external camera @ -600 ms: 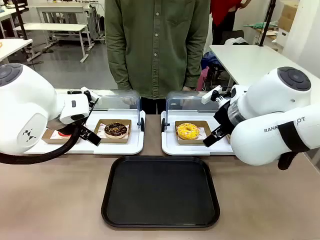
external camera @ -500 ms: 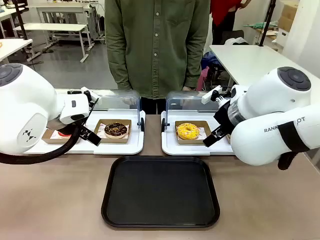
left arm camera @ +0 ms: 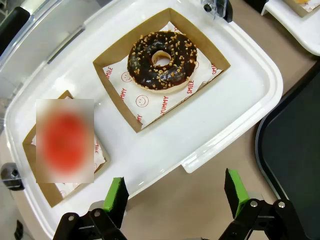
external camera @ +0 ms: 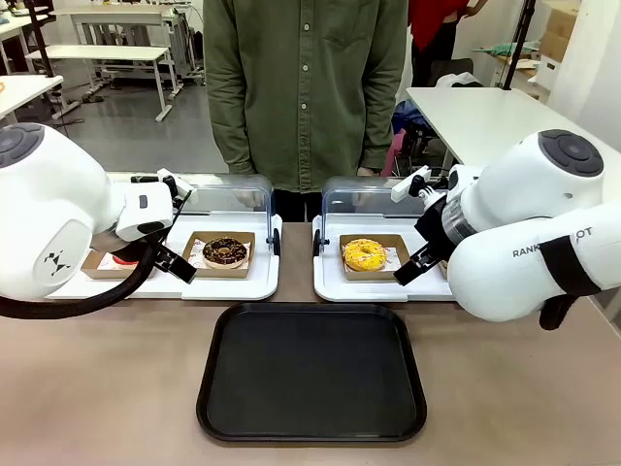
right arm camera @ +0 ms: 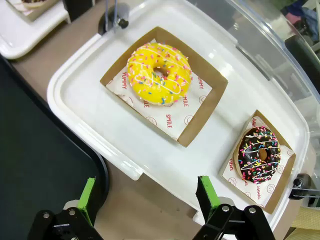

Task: Move the second donut from the left to the tray.
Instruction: Pick up the Paper togo box containing the Donut indicated by the person and place it on the Handle tray.

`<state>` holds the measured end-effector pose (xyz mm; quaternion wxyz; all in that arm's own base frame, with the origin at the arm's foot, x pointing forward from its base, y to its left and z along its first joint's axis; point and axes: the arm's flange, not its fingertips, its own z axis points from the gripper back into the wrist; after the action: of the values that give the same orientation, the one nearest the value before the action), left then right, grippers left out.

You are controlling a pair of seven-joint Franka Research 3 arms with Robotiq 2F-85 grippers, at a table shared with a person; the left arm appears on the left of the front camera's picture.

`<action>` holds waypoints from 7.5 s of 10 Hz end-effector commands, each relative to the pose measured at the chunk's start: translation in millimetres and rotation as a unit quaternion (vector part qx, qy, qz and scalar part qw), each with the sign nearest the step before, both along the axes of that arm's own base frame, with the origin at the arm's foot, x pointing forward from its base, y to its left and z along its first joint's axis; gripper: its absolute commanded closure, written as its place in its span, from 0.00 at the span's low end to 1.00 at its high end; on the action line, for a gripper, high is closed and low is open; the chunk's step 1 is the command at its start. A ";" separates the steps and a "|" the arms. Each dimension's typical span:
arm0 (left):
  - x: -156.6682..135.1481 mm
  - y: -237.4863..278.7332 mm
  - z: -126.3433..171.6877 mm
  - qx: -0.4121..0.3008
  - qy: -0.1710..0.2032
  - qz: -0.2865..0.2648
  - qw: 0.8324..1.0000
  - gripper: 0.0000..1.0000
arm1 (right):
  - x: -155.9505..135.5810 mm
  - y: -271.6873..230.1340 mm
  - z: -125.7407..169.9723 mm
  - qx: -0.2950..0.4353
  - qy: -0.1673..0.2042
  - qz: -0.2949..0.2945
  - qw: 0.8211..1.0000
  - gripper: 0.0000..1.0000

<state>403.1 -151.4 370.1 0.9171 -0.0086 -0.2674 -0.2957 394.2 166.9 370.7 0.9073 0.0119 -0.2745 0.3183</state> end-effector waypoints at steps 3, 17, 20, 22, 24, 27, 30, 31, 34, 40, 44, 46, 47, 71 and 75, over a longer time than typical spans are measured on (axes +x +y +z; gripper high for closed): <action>0.0 0.0 0.2 0.000 0.000 0.000 1.000 0.00 | 0.0 -0.1 0.0 0.000 0.000 0.000 1.000 0.00; 82.6 297.0 139.5 -0.259 -0.008 -0.275 0.926 0.00 | 23.7 -348.3 137.0 0.268 -0.098 0.209 0.935 0.00; 77.2 328.4 134.1 -0.280 -0.045 -0.292 0.913 0.00 | 6.1 -375.0 126.6 0.304 -0.144 0.220 0.916 0.00; 67.4 318.9 135.4 -0.285 -0.054 -0.294 0.911 0.00 | -1.5 -379.8 121.4 0.305 -0.158 0.220 0.913 0.00; 59.2 314.0 134.4 -0.286 -0.048 -0.287 0.913 0.00 | -2.9 -378.6 119.4 0.310 -0.158 0.215 0.913 0.00; 62.7 317.3 129.3 -0.285 -0.040 -0.274 0.918 0.00 | -3.9 -380.1 118.7 0.307 -0.154 0.205 0.916 0.00; 63.2 318.5 120.2 -0.289 -0.041 -0.268 0.918 0.00 | -3.7 -383.0 115.9 0.303 -0.151 0.205 0.918 0.00; 64.2 320.8 112.6 -0.303 -0.044 -0.271 0.912 0.00 | -6.0 -381.8 116.6 0.304 -0.139 0.202 0.921 0.00; 64.7 321.5 113.2 -0.290 -0.029 -0.270 0.918 0.00 | -6.0 -381.8 116.6 0.304 -0.139 0.202 0.921 0.00; 64.7 321.5 113.2 -0.290 -0.029 -0.270 0.918 0.00 | -6.0 -381.8 116.6 0.304 -0.139 0.202 0.921 0.00; 64.7 321.5 113.2 -0.290 -0.029 -0.270 0.918 0.00 | -6.0 -381.8 116.6 0.304 -0.139 0.202 0.921 0.00; 64.7 321.5 113.2 -0.290 -0.029 -0.270 0.918 0.00 | -6.0 -381.8 116.6 0.304 -0.139 0.202 0.921 0.00; 64.7 321.5 113.2 -0.290 -0.029 -0.270 0.918 0.00 | -6.0 -381.8 116.6 0.304 -0.139 0.202 0.921 0.00; 64.7 321.5 113.2 -0.290 -0.029 -0.270 0.918 0.00 | -6.0 -381.8 116.6 0.304 -0.139 0.202 0.921 0.00; 64.7 321.5 113.2 -0.290 -0.029 -0.270 0.918 0.00 | -6.0 -381.8 116.6 0.304 -0.139 0.202 0.921 0.00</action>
<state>467.8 170.7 481.5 0.7503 -0.3386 -0.3578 -0.4409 388.2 -215.7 485.9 0.7316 0.2973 -0.4712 0.3928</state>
